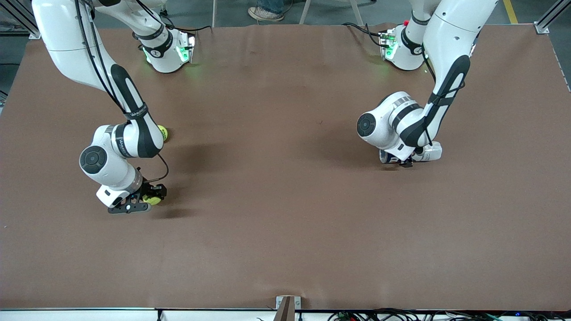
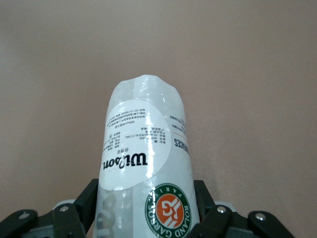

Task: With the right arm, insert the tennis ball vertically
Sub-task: 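Close the left gripper on the can while the right gripper grasps the ball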

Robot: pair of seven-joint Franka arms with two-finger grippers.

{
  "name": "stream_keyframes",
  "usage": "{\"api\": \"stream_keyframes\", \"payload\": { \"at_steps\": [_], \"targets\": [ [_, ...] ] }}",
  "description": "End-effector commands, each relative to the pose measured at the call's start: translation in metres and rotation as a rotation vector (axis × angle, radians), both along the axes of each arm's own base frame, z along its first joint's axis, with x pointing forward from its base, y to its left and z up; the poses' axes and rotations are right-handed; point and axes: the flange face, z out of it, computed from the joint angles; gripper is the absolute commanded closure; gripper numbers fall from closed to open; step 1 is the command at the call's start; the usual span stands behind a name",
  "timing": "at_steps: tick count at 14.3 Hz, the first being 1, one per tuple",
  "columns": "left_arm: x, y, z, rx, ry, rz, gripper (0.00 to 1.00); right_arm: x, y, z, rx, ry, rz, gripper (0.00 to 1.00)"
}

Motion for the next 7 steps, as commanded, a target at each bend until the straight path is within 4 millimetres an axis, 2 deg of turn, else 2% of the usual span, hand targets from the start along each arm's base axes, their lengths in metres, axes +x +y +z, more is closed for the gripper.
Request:
{"api": "stream_keyframes", "payload": {
  "at_steps": [1,4,7],
  "targets": [
    [0.017,-0.008,0.017,-0.019,-0.023,-0.023,0.20,0.000,0.002,0.038,0.010,0.000,-0.007,0.62],
    [0.031,-0.019,0.036,-0.076,-0.011,-0.009,0.20,0.006,0.003,0.070,0.012,0.066,-0.012,0.62],
    [0.057,-0.048,0.075,-0.216,0.017,0.005,0.20,0.008,0.001,0.106,0.017,0.108,-0.013,0.62]
  ]
}}
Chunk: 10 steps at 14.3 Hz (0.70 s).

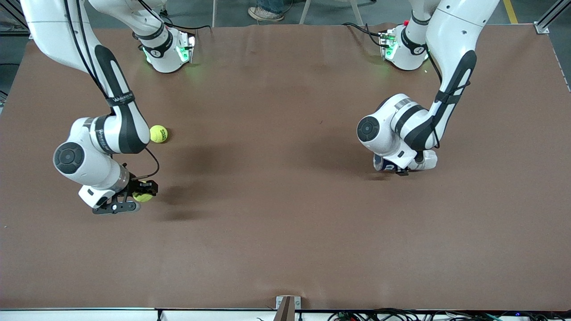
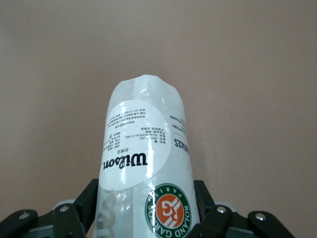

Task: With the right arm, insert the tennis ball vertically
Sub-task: 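Lift the can with the left gripper while the right gripper lifts the ball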

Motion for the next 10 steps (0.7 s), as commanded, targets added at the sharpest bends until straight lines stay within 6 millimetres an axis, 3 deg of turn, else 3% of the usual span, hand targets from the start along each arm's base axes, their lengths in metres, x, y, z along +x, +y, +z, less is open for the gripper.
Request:
{"api": "stream_keyframes", "payload": {
  "at_steps": [1,5,10],
  "targets": [
    [0.023,-0.029,0.044,-0.116,0.018,-0.002,0.20,-0.001,-0.002,0.035,0.005,0.033,-0.012,0.62],
    [0.042,-0.095,0.086,-0.314,0.032,0.016,0.20,0.001,-0.003,0.078,0.009,0.076,-0.015,0.62],
    [0.048,-0.197,0.104,-0.544,0.075,0.000,0.20,0.003,0.002,0.101,0.011,0.072,-0.038,0.62]
  ]
}}
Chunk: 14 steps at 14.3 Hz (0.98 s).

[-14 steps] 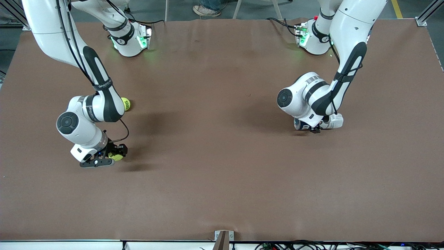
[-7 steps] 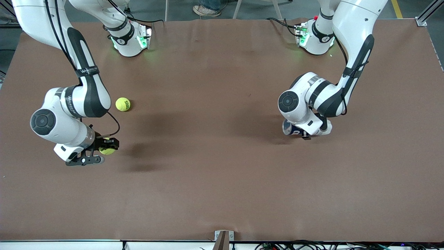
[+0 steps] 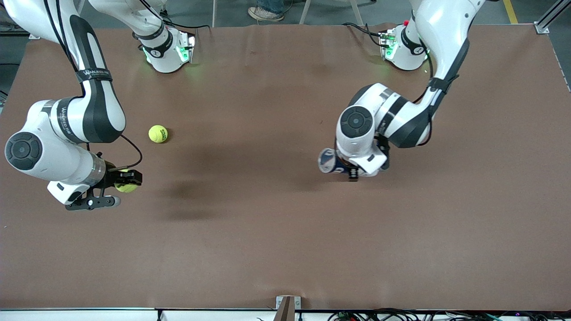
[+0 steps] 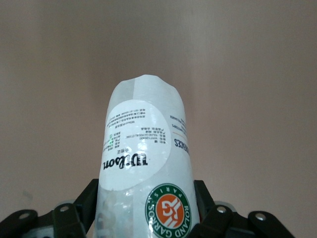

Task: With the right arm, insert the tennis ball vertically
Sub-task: 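Lift the can with the left gripper while the right gripper lifts the ball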

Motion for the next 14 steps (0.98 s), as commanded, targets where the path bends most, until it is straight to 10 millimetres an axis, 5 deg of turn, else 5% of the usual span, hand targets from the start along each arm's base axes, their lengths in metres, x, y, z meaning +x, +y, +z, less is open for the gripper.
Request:
{"api": "stream_keyframes", "payload": {
  "at_steps": [1,5,11,14],
  "targets": [
    [0.004,-0.048,-0.005,-0.076,0.039,-0.039,0.20,-0.004,0.008,0.014,0.002,-0.006,-0.056,0.62],
    [-0.001,-0.094,0.002,-0.249,0.072,-0.102,0.19,-0.015,0.046,0.027,0.004,0.013,-0.108,0.62],
    [-0.013,-0.150,0.013,-0.440,0.018,-0.107,0.19,-0.033,0.157,0.058,0.056,-0.003,-0.343,0.62],
    [-0.017,-0.170,0.010,-0.486,-0.022,-0.116,0.19,-0.042,0.197,0.072,0.145,0.033,-0.472,0.62]
  ]
}}
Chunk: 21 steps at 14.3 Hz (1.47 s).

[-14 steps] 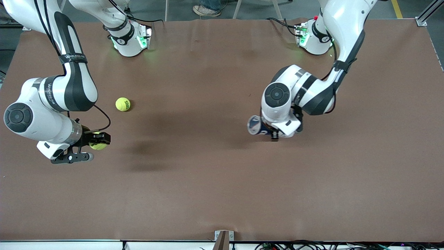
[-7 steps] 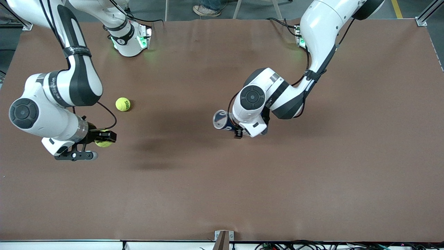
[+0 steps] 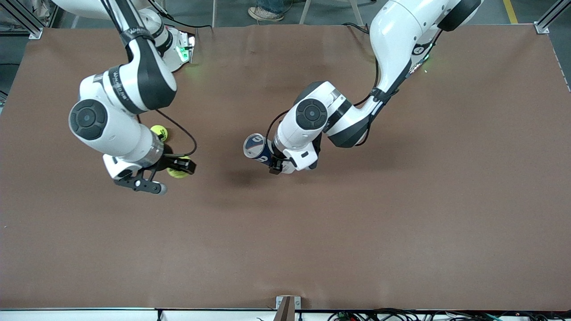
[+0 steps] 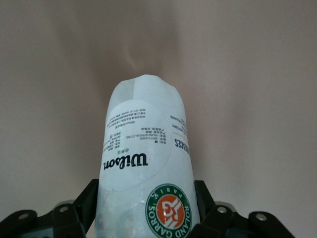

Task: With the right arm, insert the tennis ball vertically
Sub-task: 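Push the tennis ball into the can opening with the right gripper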

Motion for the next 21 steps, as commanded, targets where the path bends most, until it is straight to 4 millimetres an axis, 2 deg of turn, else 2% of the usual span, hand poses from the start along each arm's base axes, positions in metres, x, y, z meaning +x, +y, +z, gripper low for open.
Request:
{"api": "stream_keyframes", "payload": {
  "at_steps": [1,5,7,15,21],
  "targets": [
    [0.002,-0.018,-0.001,-0.059,-0.020,-0.004,0.19,-0.009,0.026,0.020,0.060,0.019,-0.115,0.62],
    [0.003,-0.021,-0.010,-0.076,-0.030,0.004,0.19,-0.034,0.082,0.025,0.057,0.032,-0.137,0.62],
    [0.006,-0.022,-0.010,-0.086,-0.039,0.009,0.20,-0.040,0.094,0.024,0.055,0.035,-0.118,0.62],
    [0.010,-0.024,-0.013,-0.102,-0.038,0.013,0.20,-0.043,0.110,0.021,0.067,0.007,-0.101,0.60],
    [0.011,-0.025,-0.008,-0.116,-0.036,0.022,0.20,-0.043,0.125,0.004,0.068,-0.006,-0.088,0.59]
  ]
}}
